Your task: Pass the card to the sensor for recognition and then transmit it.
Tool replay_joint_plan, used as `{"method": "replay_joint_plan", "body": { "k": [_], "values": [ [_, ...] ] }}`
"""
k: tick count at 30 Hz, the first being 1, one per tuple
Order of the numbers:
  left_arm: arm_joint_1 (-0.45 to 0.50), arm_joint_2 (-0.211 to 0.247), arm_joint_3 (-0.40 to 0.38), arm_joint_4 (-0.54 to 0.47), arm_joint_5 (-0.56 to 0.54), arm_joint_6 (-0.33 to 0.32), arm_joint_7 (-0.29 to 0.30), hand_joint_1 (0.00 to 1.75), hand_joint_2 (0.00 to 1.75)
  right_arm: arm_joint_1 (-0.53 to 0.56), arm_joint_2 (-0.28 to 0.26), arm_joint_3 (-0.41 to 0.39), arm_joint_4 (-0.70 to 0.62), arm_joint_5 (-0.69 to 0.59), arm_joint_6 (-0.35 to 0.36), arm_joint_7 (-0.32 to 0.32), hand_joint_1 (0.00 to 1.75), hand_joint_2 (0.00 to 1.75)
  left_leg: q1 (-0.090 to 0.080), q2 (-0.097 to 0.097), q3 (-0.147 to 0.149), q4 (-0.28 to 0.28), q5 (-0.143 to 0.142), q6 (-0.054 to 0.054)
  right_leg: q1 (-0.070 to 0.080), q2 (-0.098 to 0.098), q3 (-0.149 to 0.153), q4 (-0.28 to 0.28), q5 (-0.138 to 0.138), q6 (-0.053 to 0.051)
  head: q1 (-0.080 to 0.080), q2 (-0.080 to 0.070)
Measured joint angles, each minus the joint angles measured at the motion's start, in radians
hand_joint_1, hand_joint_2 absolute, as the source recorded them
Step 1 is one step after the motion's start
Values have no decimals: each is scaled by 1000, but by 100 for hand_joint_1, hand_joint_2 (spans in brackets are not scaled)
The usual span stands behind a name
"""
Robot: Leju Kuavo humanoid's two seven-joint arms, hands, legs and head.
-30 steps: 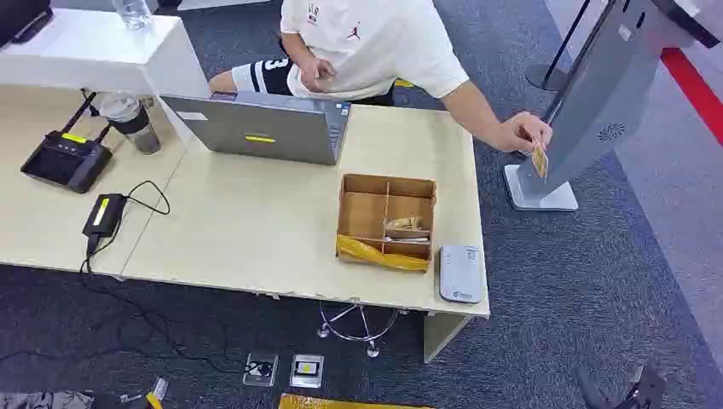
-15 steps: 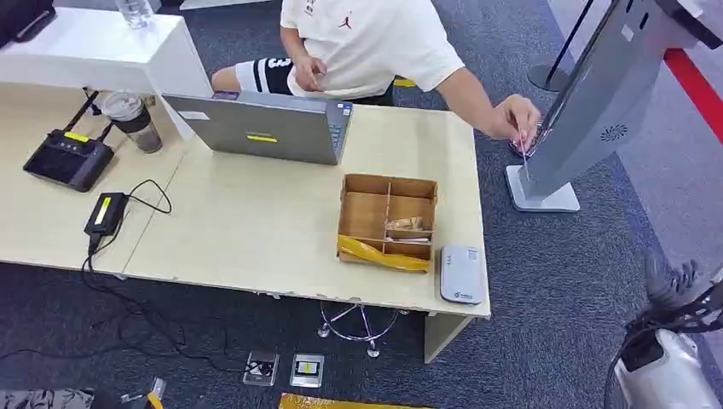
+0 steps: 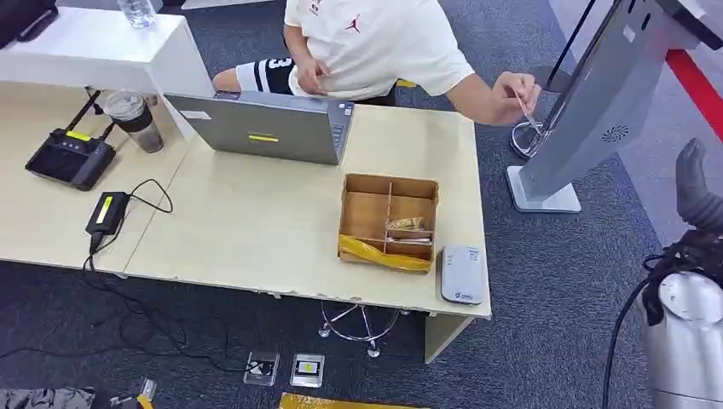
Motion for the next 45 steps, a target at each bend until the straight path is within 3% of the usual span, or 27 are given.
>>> {"method": "replay_joint_plan", "body": {
  "k": [4,5,8,9,12,16,21,25,33,45],
  "values": [
    [-5,-1,0,2,-10,13,-5,0,175,-2,21,51,-156,185,124,20,0,175,0,0,1,0,0,0,0,0,0,0,0,0,0,0],
    [-12,-14,0,1,-15,53,-5,0,175,-4,28,65,-187,225,145,26,0,175,0,0,1,0,0,0,0,0,0,0,0,0,0,0],
    [-44,-110,-2,-13,-30,276,8,0,175,-16,69,120,-259,375,195,44,0,175,-3,-1,1,0,1,1,-3,-1,0,0,1,1,0,0],
    [-56,-144,-3,-19,-34,301,15,0,175,-18,81,143,-277,415,229,53,0,175,-3,-1,0,0,2,2,-3,-1,1,0,1,1,-1,0],
    [-70,-217,-6,-33,-45,293,32,0,175,-16,113,240,-344,526,350,77,0,175,-2,0,0,0,2,2,-3,0,1,-1,1,2,2,0],
    [-87,-239,-9,-40,-47,262,51,0,175,-16,151,347,-376,656,443,97,0,175,-2,0,1,0,1,2,-3,1,0,-1,2,2,0,0],
    [-92,-256,-9,-47,-61,249,69,0,175,-22,176,443,-370,720,529,113,0,175,-1,0,0,0,1,1,-1,1,-1,0,1,2,1,0],
    [-104,-271,-11,-50,-71,249,86,0,175,-48,185,506,-305,768,525,122,0,175,-1,2,0,0,1,1,-1,2,0,0,1,2,0,0],
    [-116,-283,-13,-57,-88,249,107,0,175,-79,204,573,-156,829,420,140,0,175,-1,1,0,0,2,1,-1,2,-1,0,1,1,1,0],
    [-126,-293,-21,-57,-100,251,122,0,175,-101,210,593,-69,855,389,192,0,175,-1,2,0,0,2,1,-1,2,-2,0,1,1,1,0]
  ]
}}
